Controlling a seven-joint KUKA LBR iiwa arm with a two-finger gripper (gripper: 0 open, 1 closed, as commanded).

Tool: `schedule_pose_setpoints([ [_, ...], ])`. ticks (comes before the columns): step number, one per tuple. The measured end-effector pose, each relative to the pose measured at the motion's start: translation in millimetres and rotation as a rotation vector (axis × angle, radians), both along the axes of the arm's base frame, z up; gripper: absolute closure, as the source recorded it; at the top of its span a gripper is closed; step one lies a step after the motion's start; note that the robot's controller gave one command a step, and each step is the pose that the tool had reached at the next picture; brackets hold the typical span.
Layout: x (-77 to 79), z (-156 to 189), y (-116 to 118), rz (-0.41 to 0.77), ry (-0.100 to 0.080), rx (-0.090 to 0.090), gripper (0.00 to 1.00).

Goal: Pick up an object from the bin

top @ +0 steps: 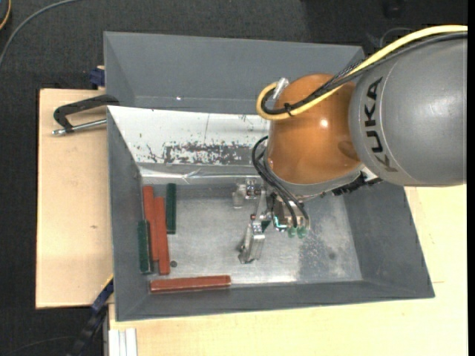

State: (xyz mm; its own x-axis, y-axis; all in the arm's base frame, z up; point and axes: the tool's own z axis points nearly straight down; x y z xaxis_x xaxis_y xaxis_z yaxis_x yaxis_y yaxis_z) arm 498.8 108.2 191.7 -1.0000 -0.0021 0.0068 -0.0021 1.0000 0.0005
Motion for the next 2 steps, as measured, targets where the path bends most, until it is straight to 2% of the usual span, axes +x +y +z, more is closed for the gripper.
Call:
schedule_pose_setpoints([
  [1, 22.6, -124.0, -64.6, 0.254, -0.001, 0.000, 0.00],
  [2, 23.8, -121.0, -62.6, 0.255, -0.007, 0.002, 1.00],
])
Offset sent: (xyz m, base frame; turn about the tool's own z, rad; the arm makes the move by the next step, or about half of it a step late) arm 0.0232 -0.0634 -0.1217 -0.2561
